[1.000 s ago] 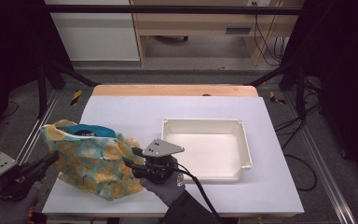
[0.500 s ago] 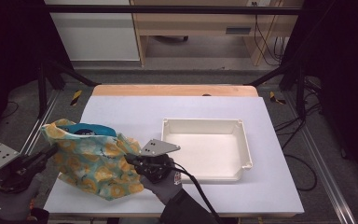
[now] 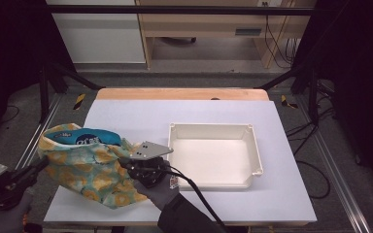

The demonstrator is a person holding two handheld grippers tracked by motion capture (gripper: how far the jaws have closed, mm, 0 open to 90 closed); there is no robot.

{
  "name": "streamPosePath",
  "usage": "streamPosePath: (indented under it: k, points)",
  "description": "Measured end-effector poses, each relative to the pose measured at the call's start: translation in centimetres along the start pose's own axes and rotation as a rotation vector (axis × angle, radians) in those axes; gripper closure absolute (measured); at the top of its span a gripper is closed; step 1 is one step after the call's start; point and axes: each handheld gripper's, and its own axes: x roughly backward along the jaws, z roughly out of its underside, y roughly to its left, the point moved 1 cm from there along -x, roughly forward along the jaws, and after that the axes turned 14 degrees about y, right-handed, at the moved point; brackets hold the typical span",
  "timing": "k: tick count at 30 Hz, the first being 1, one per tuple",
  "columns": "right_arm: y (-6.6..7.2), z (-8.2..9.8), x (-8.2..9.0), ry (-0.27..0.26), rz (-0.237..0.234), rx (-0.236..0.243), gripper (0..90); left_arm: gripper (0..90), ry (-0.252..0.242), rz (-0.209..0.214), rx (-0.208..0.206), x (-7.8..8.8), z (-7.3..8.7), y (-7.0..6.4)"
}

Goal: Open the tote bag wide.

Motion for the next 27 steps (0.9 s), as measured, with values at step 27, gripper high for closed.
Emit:
streamPosePath:
  k: [27]
  points:
    - [-0.7,5.4,-1.9,0.081,0.019,-0.056,90.0,89.9,0.142,0.091,-0.048,-3.1,4.4,-0.6]
